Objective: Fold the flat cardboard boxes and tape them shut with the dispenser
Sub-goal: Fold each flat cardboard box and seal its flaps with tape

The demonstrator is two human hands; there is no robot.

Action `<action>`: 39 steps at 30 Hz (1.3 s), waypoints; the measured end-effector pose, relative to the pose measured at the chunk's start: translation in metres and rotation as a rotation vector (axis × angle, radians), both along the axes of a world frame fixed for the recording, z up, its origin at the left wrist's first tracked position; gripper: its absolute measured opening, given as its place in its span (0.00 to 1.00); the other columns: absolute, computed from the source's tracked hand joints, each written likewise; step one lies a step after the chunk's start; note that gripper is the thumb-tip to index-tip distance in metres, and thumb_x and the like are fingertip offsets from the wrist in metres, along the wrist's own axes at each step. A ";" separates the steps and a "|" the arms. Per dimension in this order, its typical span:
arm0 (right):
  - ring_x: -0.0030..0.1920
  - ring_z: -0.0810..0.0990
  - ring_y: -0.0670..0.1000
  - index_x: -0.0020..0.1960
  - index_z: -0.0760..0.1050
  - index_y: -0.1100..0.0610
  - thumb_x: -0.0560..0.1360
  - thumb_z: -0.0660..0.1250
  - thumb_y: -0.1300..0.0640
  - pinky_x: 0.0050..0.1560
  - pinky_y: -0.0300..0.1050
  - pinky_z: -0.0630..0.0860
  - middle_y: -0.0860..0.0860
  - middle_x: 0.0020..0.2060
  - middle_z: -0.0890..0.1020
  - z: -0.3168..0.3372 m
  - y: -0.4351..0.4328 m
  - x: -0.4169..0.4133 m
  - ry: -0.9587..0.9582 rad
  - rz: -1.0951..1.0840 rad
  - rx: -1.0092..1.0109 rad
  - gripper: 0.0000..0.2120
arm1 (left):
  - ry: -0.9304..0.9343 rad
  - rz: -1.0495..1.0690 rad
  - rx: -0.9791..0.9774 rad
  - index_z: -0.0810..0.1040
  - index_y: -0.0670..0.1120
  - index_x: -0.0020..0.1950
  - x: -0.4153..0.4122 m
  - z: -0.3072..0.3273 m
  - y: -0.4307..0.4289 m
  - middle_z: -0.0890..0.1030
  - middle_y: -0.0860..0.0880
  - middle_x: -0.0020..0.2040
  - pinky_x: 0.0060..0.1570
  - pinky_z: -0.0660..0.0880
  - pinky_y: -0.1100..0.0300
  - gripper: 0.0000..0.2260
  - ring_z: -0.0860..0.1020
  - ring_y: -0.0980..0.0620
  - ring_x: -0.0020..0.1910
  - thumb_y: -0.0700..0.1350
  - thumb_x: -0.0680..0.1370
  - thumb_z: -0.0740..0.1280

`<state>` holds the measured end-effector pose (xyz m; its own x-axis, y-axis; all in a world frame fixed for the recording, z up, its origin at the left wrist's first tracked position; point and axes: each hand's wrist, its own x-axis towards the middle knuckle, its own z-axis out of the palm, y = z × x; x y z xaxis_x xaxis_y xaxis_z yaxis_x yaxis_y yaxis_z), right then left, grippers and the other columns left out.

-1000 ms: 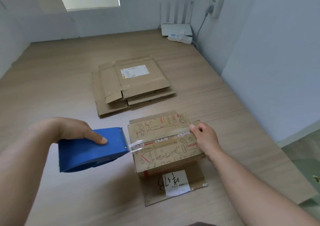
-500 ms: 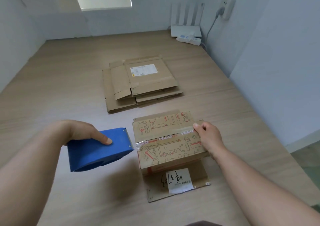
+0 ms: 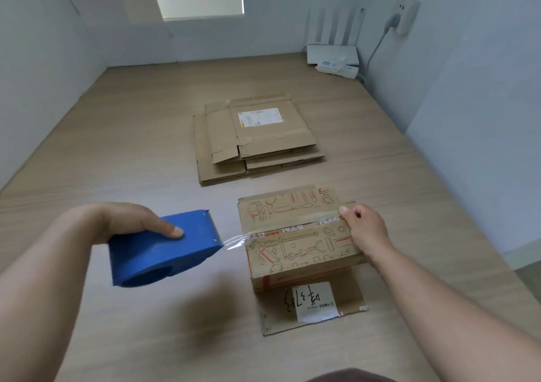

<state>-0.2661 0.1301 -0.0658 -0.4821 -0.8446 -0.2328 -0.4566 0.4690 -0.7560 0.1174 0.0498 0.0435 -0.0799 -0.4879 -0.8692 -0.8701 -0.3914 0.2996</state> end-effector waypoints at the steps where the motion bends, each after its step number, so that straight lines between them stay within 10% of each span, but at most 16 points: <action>1: 0.44 0.79 0.58 0.41 0.73 0.61 0.80 0.60 0.49 0.44 0.51 0.75 0.57 0.41 0.80 0.000 0.000 0.000 0.007 0.004 0.004 0.16 | -0.037 -0.028 -0.029 0.82 0.41 0.53 -0.007 0.001 0.000 0.85 0.43 0.47 0.48 0.78 0.54 0.34 0.84 0.44 0.46 0.61 0.55 0.78; 11: 0.43 0.79 0.54 0.44 0.75 0.59 0.80 0.59 0.49 0.41 0.47 0.75 0.53 0.41 0.80 -0.003 -0.001 -0.002 0.023 0.024 0.013 0.15 | -0.641 -0.442 -0.597 0.77 0.48 0.54 -0.081 -0.051 0.040 0.73 0.52 0.39 0.39 0.67 0.59 0.12 0.74 0.50 0.42 0.53 0.78 0.61; 33: 0.44 0.75 0.55 0.47 0.75 0.62 0.80 0.59 0.49 0.42 0.45 0.65 0.54 0.42 0.78 -0.008 -0.006 -0.006 0.089 0.065 0.014 0.16 | -0.507 0.119 -0.850 0.70 0.40 0.61 -0.089 -0.114 0.093 0.80 0.42 0.55 0.49 0.70 0.55 0.14 0.77 0.41 0.53 0.42 0.77 0.59; 39: 0.43 0.74 0.56 0.46 0.75 0.63 0.80 0.59 0.49 0.41 0.45 0.64 0.55 0.42 0.78 -0.010 -0.006 -0.006 0.094 0.069 0.010 0.17 | -0.185 0.330 -1.173 0.48 0.39 0.78 -0.148 -0.084 0.112 0.47 0.42 0.79 0.75 0.39 0.56 0.27 0.45 0.45 0.78 0.45 0.80 0.47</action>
